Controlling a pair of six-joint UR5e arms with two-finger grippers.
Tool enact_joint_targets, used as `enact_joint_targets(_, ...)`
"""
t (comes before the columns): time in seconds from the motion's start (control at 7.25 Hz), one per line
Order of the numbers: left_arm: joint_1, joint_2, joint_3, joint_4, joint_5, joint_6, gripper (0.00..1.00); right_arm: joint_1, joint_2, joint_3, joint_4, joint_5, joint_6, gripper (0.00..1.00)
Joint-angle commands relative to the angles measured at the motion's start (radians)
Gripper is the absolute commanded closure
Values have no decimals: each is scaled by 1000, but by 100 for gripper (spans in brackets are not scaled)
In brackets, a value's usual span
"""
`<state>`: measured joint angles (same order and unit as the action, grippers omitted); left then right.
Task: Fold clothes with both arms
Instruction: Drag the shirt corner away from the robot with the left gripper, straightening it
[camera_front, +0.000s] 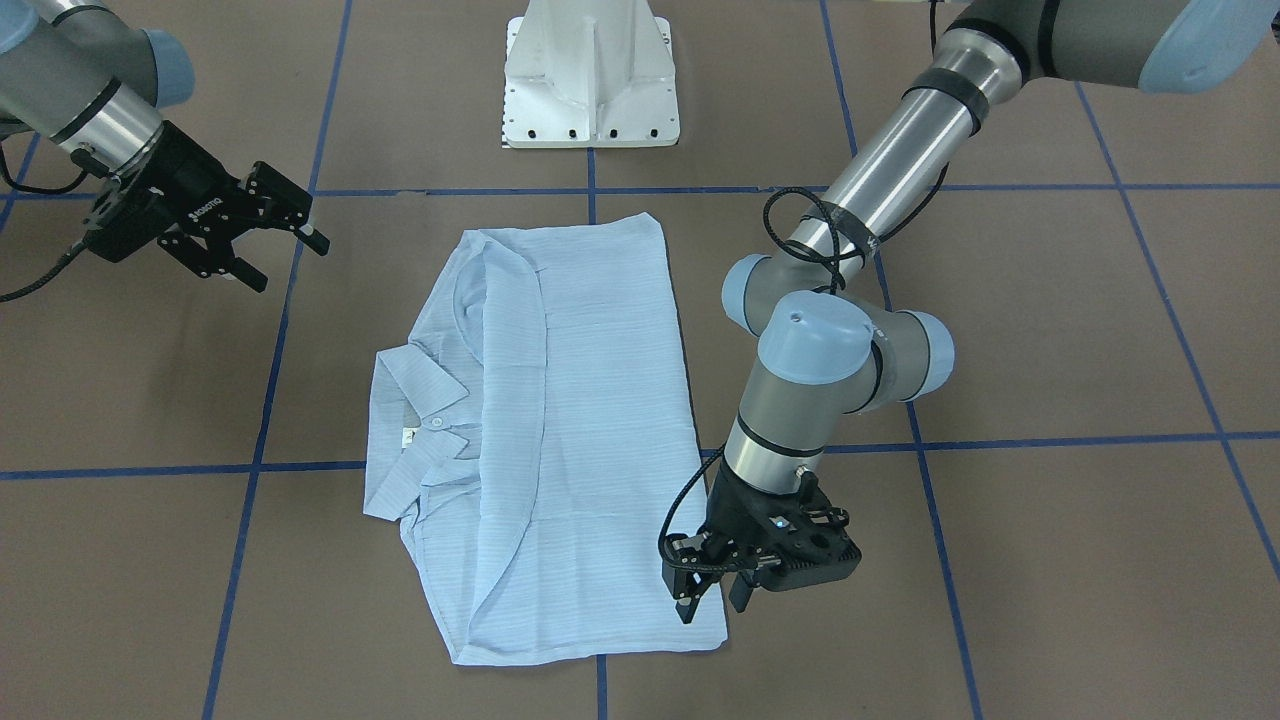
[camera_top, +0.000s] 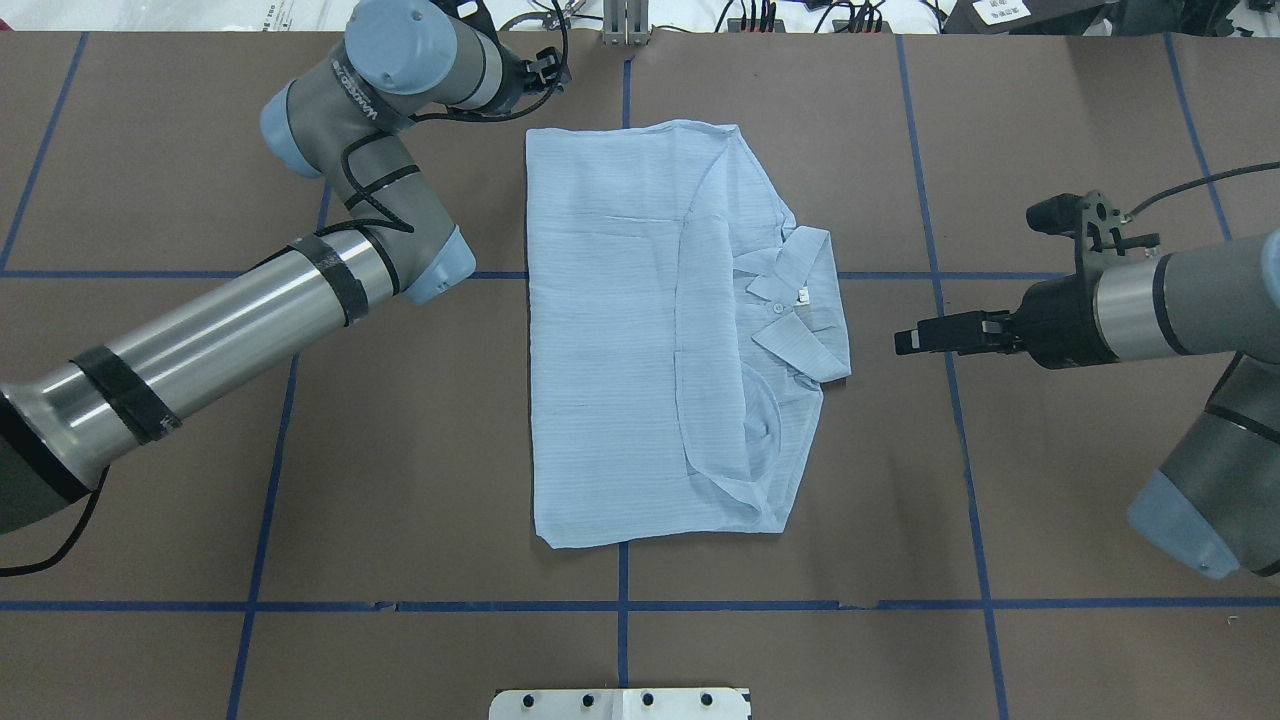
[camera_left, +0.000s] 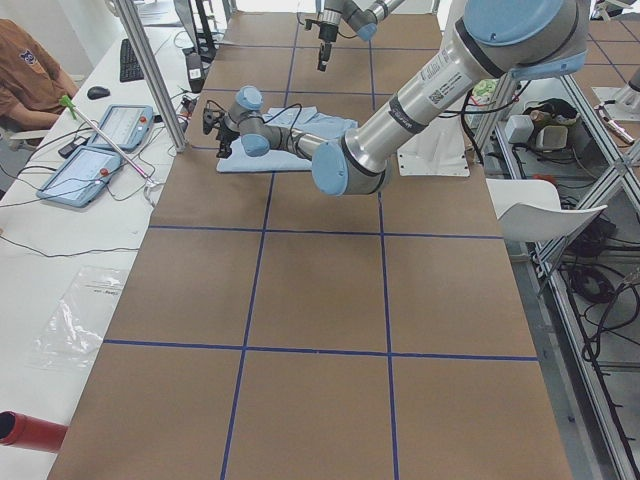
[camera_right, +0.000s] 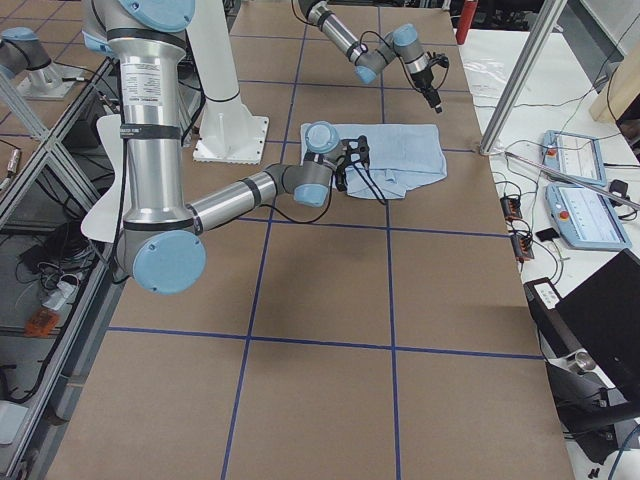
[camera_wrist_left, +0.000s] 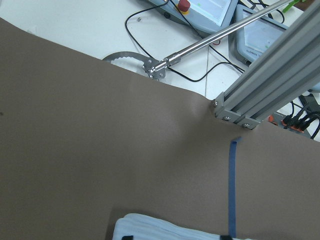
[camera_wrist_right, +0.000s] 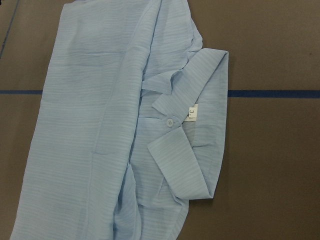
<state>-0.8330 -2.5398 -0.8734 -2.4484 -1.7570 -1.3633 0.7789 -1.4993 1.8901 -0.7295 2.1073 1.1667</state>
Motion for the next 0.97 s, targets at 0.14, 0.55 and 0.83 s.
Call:
enact_joint_targets(0.14,-35,195,-306,149,-169,29,0,-143,245,-2,-361,-184,-15,0)
enact_joint_targets(0.55,-32,378,-669,353,-205,70,0,-323,421,-19,-629,-468,-148,0)
enact_joint_targets(0.83,-29,395,-693,364,-240,69,0,-406,429,-26,-672,-563,-176,0)
